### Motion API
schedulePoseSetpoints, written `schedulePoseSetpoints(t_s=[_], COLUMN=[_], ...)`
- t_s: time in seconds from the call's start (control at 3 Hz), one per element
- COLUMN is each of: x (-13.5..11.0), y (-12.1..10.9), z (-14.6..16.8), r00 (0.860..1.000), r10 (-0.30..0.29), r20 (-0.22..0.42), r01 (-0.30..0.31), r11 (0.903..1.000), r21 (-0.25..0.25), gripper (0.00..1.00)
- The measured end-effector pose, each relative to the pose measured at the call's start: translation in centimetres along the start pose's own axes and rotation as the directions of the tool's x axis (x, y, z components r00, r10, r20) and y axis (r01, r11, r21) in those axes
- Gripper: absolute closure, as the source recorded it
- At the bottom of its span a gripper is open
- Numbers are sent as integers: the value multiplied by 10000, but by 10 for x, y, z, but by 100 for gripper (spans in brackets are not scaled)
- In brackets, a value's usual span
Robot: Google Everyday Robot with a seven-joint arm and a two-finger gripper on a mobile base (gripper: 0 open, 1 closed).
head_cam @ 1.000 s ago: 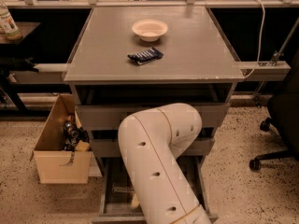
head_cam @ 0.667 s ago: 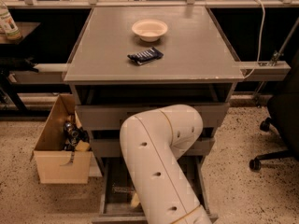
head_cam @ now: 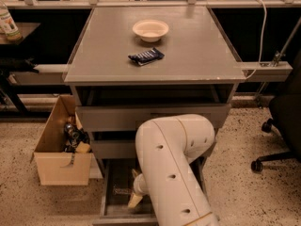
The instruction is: Pick water bottle from bottom drawer and place on counter
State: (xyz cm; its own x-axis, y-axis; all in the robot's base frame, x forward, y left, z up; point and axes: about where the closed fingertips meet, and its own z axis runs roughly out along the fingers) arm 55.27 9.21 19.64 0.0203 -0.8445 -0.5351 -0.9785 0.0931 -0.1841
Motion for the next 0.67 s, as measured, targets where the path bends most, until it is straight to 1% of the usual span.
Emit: schedulePoseSetpoints(t_s=[0.33,0.67], x=[2,2], y=[16,16], z=[25,25], r00=[9976,9976], r10=[-31,-31], r20=[685,685], r01=[54,54], r11=[9994,9994], r21=[-331,-331], gripper=[0,0])
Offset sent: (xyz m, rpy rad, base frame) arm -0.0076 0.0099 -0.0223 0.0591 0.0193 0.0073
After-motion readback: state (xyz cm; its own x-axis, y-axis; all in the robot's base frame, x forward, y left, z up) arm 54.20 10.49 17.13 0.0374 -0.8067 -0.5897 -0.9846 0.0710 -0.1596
